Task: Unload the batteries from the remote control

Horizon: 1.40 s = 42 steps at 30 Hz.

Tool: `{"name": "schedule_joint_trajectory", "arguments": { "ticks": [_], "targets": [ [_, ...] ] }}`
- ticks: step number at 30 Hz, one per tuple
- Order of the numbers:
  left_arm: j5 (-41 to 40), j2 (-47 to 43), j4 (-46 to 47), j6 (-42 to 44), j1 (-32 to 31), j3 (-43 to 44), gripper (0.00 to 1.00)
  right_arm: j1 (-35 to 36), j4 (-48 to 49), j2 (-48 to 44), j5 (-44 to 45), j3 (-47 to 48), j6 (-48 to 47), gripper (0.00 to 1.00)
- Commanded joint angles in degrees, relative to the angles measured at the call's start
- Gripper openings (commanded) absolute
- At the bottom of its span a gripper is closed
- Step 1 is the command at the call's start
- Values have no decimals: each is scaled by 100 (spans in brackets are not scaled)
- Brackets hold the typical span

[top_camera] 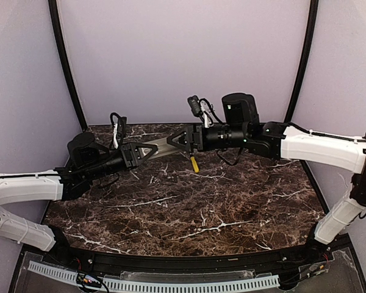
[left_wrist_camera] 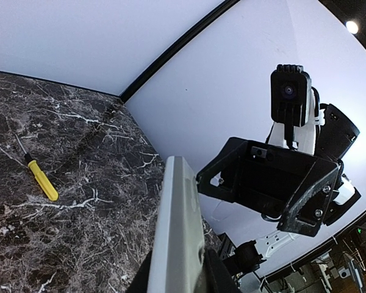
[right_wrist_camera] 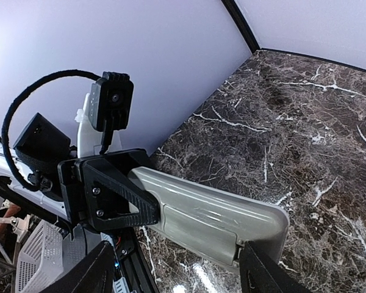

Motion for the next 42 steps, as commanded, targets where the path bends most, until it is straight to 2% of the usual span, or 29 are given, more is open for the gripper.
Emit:
{"name": "schedule_joint_trajectory", "arguments": {
  "ticks": [1,14,19,24,30,38,42],
  "targets": [
    [364,-75,557,19,-43,83,0,116,-357,232,296,217,-206,69],
    [621,-36,486,219,-47,396,0,187,-560,538,182,410,-305,69],
    [815,-79,405,427,-47,490,0,169,-334,593,-360,340,-289,70],
    [908,-139,333,571,-46,564,0,23,345,478,-1020,39,-69,71],
    [896,-212,249,669,-47,595,0,-88,591,397,-1334,-109,100,71],
    [425,-245,-304,806,-45,657,0,-121,445,34,-1246,-103,-8,72],
    [66,-281,-464,780,-48,609,0,-118,39,-202,-702,-43,-219,71]
  ]
}}
